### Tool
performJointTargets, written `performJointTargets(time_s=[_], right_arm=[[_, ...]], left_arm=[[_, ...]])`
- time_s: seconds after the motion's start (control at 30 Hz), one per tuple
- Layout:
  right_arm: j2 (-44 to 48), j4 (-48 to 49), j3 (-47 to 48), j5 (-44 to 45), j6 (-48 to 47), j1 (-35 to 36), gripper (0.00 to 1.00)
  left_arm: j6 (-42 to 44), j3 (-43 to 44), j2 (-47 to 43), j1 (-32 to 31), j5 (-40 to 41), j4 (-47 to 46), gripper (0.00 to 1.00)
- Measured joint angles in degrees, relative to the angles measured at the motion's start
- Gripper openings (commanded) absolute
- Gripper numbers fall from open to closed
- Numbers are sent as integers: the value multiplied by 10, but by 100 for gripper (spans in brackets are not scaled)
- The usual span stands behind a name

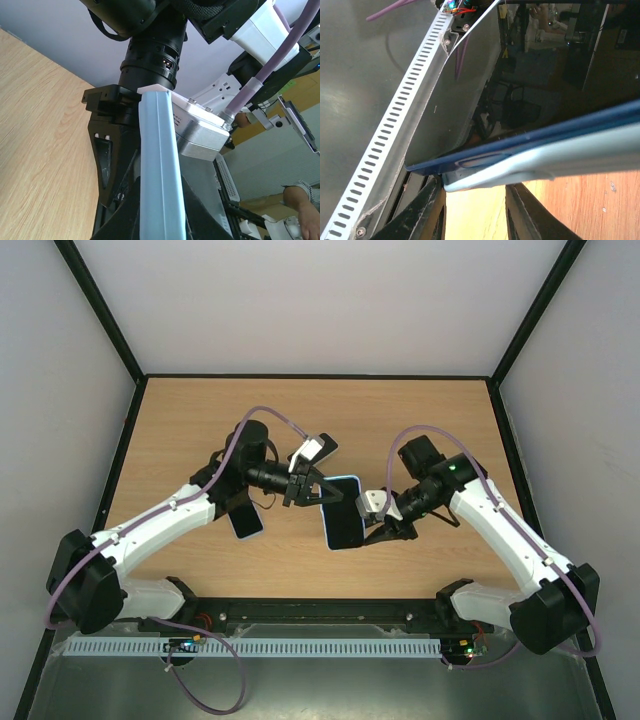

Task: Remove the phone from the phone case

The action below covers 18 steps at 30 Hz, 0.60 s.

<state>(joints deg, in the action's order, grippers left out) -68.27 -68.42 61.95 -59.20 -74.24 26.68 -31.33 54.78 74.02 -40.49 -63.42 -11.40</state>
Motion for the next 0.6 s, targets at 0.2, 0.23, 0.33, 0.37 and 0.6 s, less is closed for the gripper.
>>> performJointTargets(time_s=[0.2, 0.23, 0.33, 0.37, 0.6], right_arm=[[4, 15, 0, 11, 31, 0, 24], [7, 19, 0, 12, 46, -1, 24], [12, 35, -1, 4, 93, -17, 25], [14, 49, -5, -4, 115, -27, 25], [17, 200, -38, -38, 299, -72, 36]], left_arm=[[6, 2, 0, 1, 9, 3, 3], [7, 2, 0, 2, 10, 3, 3], [10, 2, -4, 7, 24, 0, 3], [10, 1, -7, 10, 29, -3, 3], [1, -22, -37, 2, 9, -61, 3]])
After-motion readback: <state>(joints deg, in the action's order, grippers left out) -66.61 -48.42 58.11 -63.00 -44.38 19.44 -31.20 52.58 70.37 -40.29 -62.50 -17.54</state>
